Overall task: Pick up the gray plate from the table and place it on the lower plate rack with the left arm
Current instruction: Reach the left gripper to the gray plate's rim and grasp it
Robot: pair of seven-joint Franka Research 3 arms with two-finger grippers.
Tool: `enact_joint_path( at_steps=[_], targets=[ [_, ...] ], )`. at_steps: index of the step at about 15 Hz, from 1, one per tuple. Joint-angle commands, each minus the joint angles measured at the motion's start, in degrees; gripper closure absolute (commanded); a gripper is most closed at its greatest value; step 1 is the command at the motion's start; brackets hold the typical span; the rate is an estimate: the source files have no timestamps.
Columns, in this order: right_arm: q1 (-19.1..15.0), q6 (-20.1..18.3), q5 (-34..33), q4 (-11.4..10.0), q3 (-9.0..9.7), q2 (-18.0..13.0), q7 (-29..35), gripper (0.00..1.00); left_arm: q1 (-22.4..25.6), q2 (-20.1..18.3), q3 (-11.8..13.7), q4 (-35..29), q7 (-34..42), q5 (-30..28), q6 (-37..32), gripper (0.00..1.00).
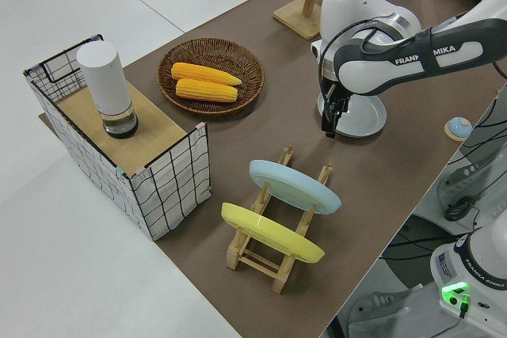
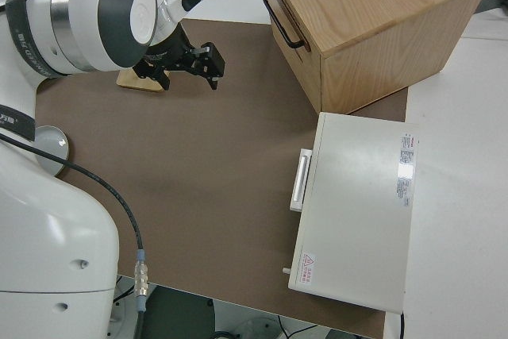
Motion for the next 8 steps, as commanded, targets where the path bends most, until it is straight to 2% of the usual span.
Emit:
enact_joint_path(
  at_steps=[1, 2, 4, 6, 8],
  targets=[
    [-1.06, -0.81, -0.08, 0.51, 0.98, -0.15, 0.69, 0.017, -0.31, 2.46, -1.06, -0.45, -3.83, -0.67, 3.04, 0.08],
    [-1.06, -0.72, -0.08, 0.51, 0.98, -0.07, 0.69, 0.017, -0.40, 2.90, -1.15, -0.45, -4.45, -0.67, 3.22, 0.10],
    [-1.06, -0.81, -0.08, 0.51, 0.98, -0.15, 0.69, 0.017, -0.40, 3.17, -1.24, -0.45, -5.42, -0.67, 3.39, 0.27],
    [-1.06, -0.81, -0.08, 0.51, 0.98, -0.07, 0.69, 0.017, -0.40, 3.25, -1.33, -0.45, -6.65, -0.67, 3.57, 0.53],
    [-1.06, -0.81, -0.08, 0.51, 0.98, -0.07, 0.69, 0.017, -0.40, 3.25, -1.33, -0.45, -6.74, -0.67, 3.57, 0.75]
  ],
)
